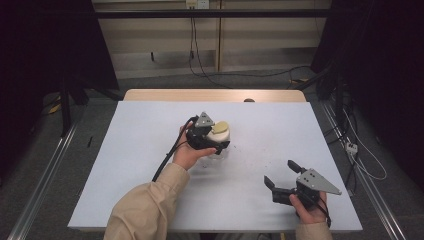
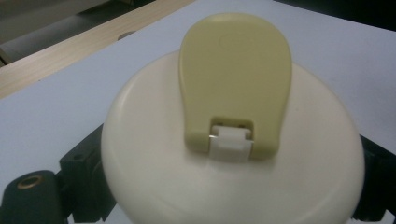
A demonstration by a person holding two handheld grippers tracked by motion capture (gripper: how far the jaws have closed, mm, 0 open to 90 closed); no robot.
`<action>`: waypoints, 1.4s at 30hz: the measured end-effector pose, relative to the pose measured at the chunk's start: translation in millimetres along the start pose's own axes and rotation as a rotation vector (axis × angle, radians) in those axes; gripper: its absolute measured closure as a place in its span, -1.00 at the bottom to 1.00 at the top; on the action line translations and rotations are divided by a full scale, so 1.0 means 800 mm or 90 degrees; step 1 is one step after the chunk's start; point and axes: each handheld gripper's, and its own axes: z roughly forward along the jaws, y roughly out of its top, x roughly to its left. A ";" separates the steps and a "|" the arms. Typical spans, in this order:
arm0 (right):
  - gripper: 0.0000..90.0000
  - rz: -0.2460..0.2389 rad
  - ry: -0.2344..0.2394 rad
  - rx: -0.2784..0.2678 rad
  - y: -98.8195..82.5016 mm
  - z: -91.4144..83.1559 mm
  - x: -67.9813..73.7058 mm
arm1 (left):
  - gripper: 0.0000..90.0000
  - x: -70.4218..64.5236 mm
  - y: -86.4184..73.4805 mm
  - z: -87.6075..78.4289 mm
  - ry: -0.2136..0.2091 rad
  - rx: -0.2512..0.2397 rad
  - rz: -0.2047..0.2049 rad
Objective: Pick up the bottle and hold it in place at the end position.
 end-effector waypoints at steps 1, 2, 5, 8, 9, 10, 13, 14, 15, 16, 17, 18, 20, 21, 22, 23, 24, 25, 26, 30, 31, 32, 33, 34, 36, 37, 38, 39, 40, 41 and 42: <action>-0.92 -0.001 0.001 0.000 0.000 0.000 0.000 | -0.77 0.000 0.000 0.000 -0.001 0.000 0.002; -0.92 -0.001 0.001 -0.001 0.000 0.000 0.000 | -0.77 0.000 0.000 0.000 0.000 -0.001 0.001; -0.92 0.000 0.001 0.000 0.000 0.001 0.000 | -0.77 0.001 0.000 0.001 0.001 -0.002 0.007; -0.92 -0.001 0.001 0.000 0.000 0.001 0.000 | -0.77 0.004 -0.002 0.002 0.010 -0.012 0.003; -0.92 -0.001 0.001 0.000 0.000 0.001 0.000 | -0.77 0.005 -0.002 0.002 0.008 -0.010 0.001; -0.92 -0.001 0.002 0.001 0.000 0.001 0.000 | -0.77 0.005 -0.002 0.002 0.008 -0.013 0.005; -0.92 0.000 0.002 0.000 0.000 0.000 0.000 | -0.77 0.005 -0.002 0.002 0.006 -0.013 0.002; -0.92 0.000 0.002 0.002 0.000 0.000 0.000 | -0.77 0.005 -0.002 0.002 0.005 -0.012 -0.001; -0.92 0.001 0.001 0.002 -0.001 0.000 0.000 | -0.77 0.005 -0.002 0.002 0.005 -0.012 0.001; -0.92 0.001 0.001 0.002 0.000 0.000 0.000 | -0.77 0.005 -0.002 0.002 0.006 -0.012 0.001; -0.92 0.000 0.001 0.002 0.000 0.000 0.000 | -0.77 0.005 -0.003 0.002 0.006 -0.012 0.000; -0.92 0.000 0.002 0.000 0.000 0.000 0.000 | -0.77 0.005 -0.003 0.002 0.005 -0.012 0.000; -0.92 -0.002 0.002 0.000 0.000 0.000 0.001 | -0.78 0.006 -0.003 0.002 0.005 -0.010 -0.001; -0.92 -0.002 0.001 0.001 0.000 0.001 0.001 | -0.78 0.005 -0.003 0.002 0.005 -0.010 -0.001; -0.92 -0.002 0.001 0.001 0.000 0.001 0.001 | -0.78 0.005 -0.003 0.002 0.005 -0.011 -0.001; -0.92 -0.002 0.001 0.001 0.000 0.001 0.001 | -0.78 0.005 -0.003 0.002 0.005 -0.011 0.000; -0.92 -0.002 0.002 0.002 0.001 0.001 0.001 | -0.78 0.005 -0.003 0.002 0.005 -0.010 0.000; -0.92 -0.002 0.002 0.002 0.001 0.002 0.001 | -0.78 0.005 -0.003 0.002 0.005 -0.009 -0.002; -0.92 -0.002 0.002 0.002 0.001 0.002 0.002 | -0.78 0.005 -0.003 0.002 0.004 -0.009 -0.005; -0.92 -0.003 -0.001 -0.001 0.002 0.002 0.002 | -0.79 0.006 -0.003 0.000 0.001 -0.014 -0.016; -0.92 -0.002 -0.002 -0.002 0.002 0.002 0.002 | -0.79 0.006 -0.003 -0.001 0.002 -0.011 -0.010; -0.92 -0.002 -0.003 -0.002 0.002 0.002 0.002 | -0.79 0.006 -0.003 -0.001 0.003 -0.012 -0.009; -0.92 -0.001 -0.003 -0.001 0.002 0.002 0.002 | -0.79 0.006 -0.003 -0.002 0.002 -0.011 -0.011; -0.92 -0.002 -0.003 -0.001 0.002 0.002 0.002 | -0.79 0.006 -0.003 -0.003 0.003 -0.009 -0.008; -0.92 -0.001 -0.004 -0.001 0.003 0.002 0.003 | -0.79 0.006 -0.003 -0.006 0.000 -0.005 -0.004; -0.92 -0.001 -0.004 -0.002 0.003 0.002 0.003 | -0.79 0.006 -0.003 -0.007 0.003 -0.005 -0.004; -0.92 -0.003 -0.004 -0.003 0.003 0.002 0.003 | -0.79 0.006 -0.004 -0.009 0.002 -0.006 -0.005; -0.92 -0.004 -0.004 -0.004 0.003 0.001 0.003 | -0.79 0.006 -0.004 -0.010 0.002 -0.009 -0.007; -0.92 -0.004 -0.004 -0.004 0.003 0.001 0.003 | -0.79 0.007 -0.005 -0.012 0.000 -0.009 -0.009; -0.92 -0.004 -0.004 -0.004 0.004 0.001 0.004 | -0.78 0.007 -0.006 -0.013 -0.001 -0.013 -0.013; -0.92 -0.004 -0.005 -0.004 0.004 0.001 0.003 | -0.78 0.007 -0.007 -0.015 -0.002 -0.013 -0.016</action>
